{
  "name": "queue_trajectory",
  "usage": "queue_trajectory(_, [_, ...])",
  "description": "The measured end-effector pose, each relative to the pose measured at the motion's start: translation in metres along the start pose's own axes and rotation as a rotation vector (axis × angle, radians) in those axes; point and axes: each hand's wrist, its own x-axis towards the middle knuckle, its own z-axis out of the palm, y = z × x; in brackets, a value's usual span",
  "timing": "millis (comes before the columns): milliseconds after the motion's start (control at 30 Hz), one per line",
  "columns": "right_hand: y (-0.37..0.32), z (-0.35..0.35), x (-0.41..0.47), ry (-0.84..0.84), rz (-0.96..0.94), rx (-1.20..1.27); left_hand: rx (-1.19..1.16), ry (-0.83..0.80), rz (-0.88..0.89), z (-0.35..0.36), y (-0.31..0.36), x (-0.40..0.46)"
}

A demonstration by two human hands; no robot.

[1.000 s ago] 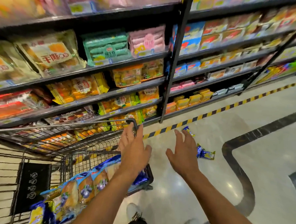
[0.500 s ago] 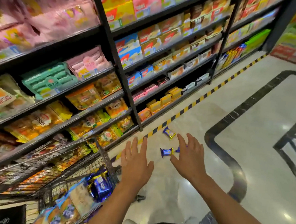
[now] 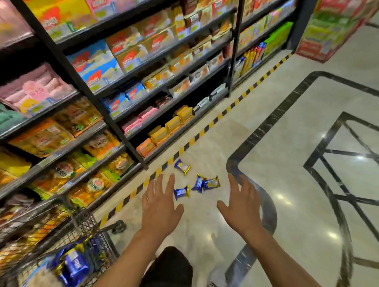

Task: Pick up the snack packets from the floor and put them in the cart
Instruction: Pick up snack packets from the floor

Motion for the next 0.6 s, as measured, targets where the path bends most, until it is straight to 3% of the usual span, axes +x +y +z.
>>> queue_trajectory(200, [-0.002,-0.009,0.042,0.017,-0.013,-0.013,-0.012,-0.01,-0.066,0.007,-0.006,0.044])
queue_trajectory(600, [-0.055,-0.028,0.175,-0.124,-0.116,-0.149,-0.26,-0.087,-0.202,0.012,-0.01,0.175])
